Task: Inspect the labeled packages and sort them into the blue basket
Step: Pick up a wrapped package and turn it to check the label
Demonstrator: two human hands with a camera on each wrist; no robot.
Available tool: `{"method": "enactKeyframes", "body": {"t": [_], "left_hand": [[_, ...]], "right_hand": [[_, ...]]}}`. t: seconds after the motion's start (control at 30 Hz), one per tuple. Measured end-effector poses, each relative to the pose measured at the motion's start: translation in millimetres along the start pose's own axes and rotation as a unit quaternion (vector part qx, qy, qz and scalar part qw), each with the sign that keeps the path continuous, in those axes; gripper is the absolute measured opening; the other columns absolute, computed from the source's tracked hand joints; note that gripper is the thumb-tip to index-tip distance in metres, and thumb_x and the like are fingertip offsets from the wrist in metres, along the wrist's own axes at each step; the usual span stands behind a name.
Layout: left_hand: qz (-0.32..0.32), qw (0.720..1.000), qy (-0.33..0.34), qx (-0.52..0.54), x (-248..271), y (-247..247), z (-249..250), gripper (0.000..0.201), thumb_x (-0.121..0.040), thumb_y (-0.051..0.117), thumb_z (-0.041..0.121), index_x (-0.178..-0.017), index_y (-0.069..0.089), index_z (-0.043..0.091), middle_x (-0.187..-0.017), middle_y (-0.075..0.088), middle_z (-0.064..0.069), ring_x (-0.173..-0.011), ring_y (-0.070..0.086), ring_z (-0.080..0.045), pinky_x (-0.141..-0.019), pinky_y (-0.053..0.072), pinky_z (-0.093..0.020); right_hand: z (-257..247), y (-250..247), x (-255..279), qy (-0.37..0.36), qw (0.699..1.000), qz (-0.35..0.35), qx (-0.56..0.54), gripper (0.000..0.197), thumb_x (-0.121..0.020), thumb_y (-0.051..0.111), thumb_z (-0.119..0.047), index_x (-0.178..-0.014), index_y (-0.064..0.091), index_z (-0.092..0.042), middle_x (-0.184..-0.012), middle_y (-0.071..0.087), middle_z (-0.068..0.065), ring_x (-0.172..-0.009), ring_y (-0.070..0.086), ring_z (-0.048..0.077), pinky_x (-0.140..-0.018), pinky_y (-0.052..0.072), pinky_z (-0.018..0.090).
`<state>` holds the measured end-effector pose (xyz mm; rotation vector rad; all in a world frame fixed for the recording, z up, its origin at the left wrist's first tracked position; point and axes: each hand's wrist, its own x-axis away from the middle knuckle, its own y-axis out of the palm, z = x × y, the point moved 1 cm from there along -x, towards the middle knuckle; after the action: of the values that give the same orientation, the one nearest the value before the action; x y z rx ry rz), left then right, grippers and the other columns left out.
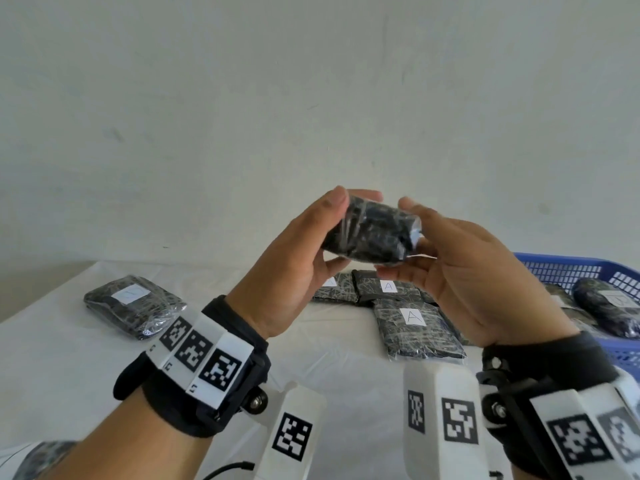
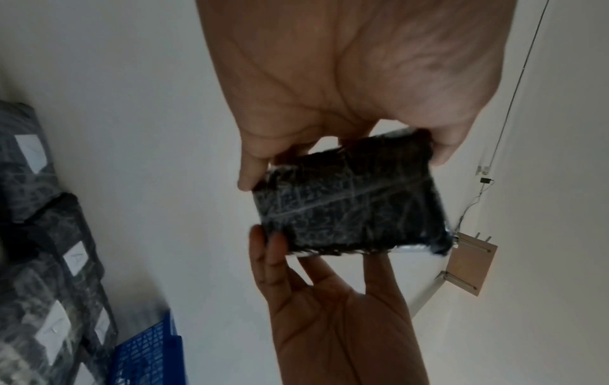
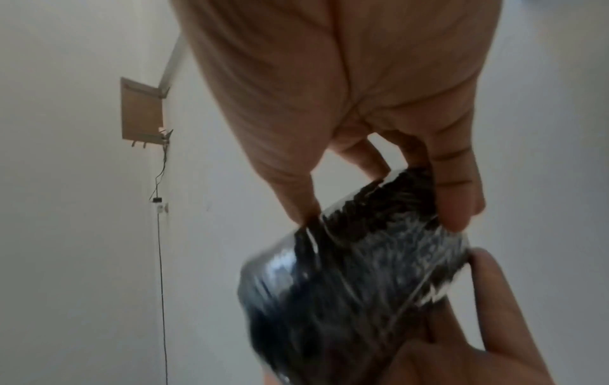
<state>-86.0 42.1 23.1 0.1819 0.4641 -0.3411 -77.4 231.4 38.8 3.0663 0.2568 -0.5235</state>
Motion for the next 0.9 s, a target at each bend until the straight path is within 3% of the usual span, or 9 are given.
{"method": "enactKeyframes", "body": {"t": [0.07, 0.2, 0.33, 0.43, 0.53, 0.63, 0.7, 0.77, 0.9], "left_hand": [[0.018, 1.000, -0.009, 0.007, -3, -2, -4, 0.051, -0.101, 0.042, 0.054, -0.126, 0.067, 0.016, -0.126, 0.072, -0.007, -0.124, 0.066, -0.022, -0.105, 0.053, -0.042], [0.083, 0.987, -0.012, -0.134, -6, -11, -7, 0.054, -0.088, 0.071, 0.057, -0.127, 0.064, 0.021, -0.119, 0.074, 0.002, -0.113, 0.069, -0.014, -0.096, 0.055, -0.031], [0.084, 0.914, 0.017, -0.397, -4, -10, -17, 0.090, -0.072, 0.084, 0.060, -0.145, 0.043, 0.028, -0.132, 0.055, 0.009, -0.120, 0.054, -0.005, -0.093, 0.043, -0.012], [0.087, 0.886, 0.013, -0.455, -7, -20, -32, 0.091, -0.067, 0.087, 0.060, -0.141, 0.044, 0.029, -0.124, 0.060, 0.003, -0.109, 0.061, -0.013, -0.089, 0.056, -0.029], [0.039, 0.860, -0.078, -0.503, -9, -38, -52, 0.070, -0.069, 0.088, 0.059, -0.121, 0.056, 0.026, -0.111, 0.064, 0.004, -0.096, 0.064, -0.011, -0.082, 0.059, -0.036], [0.002, 0.826, -0.162, -0.541, -16, -55, -75, 0.068, -0.072, 0.087, 0.058, -0.122, 0.057, 0.023, -0.110, 0.066, 0.002, -0.094, 0.065, -0.015, -0.084, 0.059, -0.039], [-0.008, 0.805, -0.208, -0.556, -25, -62, -89, 0.073, -0.071, 0.087, 0.057, -0.125, 0.053, 0.021, -0.113, 0.066, 0.000, -0.097, 0.066, -0.018, -0.088, 0.058, -0.042], [-0.021, 0.790, -0.234, -0.566, -33, -63, -100, 0.078, -0.072, 0.087, 0.056, -0.126, 0.046, 0.019, -0.114, 0.063, -0.002, -0.099, 0.064, -0.020, -0.088, 0.056, -0.041], [-0.056, 0.780, -0.247, -0.572, -47, -58, -113, 0.076, -0.076, 0.086, 0.052, -0.127, 0.047, 0.013, -0.110, 0.060, -0.003, -0.091, 0.056, -0.018, -0.067, 0.045, -0.027]], "right_hand": [[2, -2, -2, -0.014, 0.999, 0.039, -0.013, 0.029, -0.079, 0.075, -0.035, -0.081, 0.079, -0.006, -0.090, 0.080, 0.014, -0.085, 0.076, 0.023, -0.079, 0.066, 0.033], [15, -12, -9, -0.049, 0.986, 0.153, 0.047, 0.040, -0.070, 0.084, -0.033, -0.096, 0.075, -0.004, -0.085, 0.081, 0.010, -0.084, 0.080, 0.025, -0.081, 0.065, 0.034], [30, -2, -16, -0.037, 0.983, 0.164, 0.069, 0.037, -0.075, 0.088, -0.031, -0.094, 0.072, -0.003, -0.082, 0.080, 0.012, -0.083, 0.080, 0.033, -0.082, 0.065, 0.045], [53, -1, -26, 0.001, 0.973, 0.151, 0.176, 0.038, -0.083, 0.086, -0.039, -0.092, 0.072, -0.005, -0.084, 0.078, 0.013, -0.083, 0.078, 0.036, -0.084, 0.063, 0.056], [74, 0, -26, 0.098, 0.941, 0.073, 0.315, 0.053, -0.095, 0.071, -0.047, -0.092, 0.069, 0.006, -0.076, 0.068, 0.015, -0.070, 0.064, 0.031, -0.072, 0.053, 0.038], [90, 4, -24, 0.173, 0.896, 0.012, 0.409, 0.050, -0.103, 0.059, -0.043, -0.080, 0.060, 0.002, -0.072, 0.054, 0.021, -0.066, 0.055, 0.032, -0.065, 0.044, 0.037], [101, 5, -23, 0.205, 0.876, -0.010, 0.437, 0.047, -0.104, 0.057, -0.041, -0.074, 0.051, -0.006, -0.064, 0.047, 0.010, -0.058, 0.047, 0.024, -0.057, 0.037, 0.033], [107, 7, -22, 0.220, 0.864, -0.023, 0.452, 0.050, -0.104, 0.058, -0.042, -0.067, 0.043, -0.011, -0.061, 0.044, 0.003, -0.054, 0.042, 0.018, -0.052, 0.031, 0.030], [105, 10, -21, 0.219, 0.861, -0.032, 0.458, 0.055, -0.102, 0.059, -0.043, -0.062, 0.038, -0.013, -0.057, 0.040, 0.002, -0.051, 0.037, 0.018, -0.050, 0.030, 0.029]]}}
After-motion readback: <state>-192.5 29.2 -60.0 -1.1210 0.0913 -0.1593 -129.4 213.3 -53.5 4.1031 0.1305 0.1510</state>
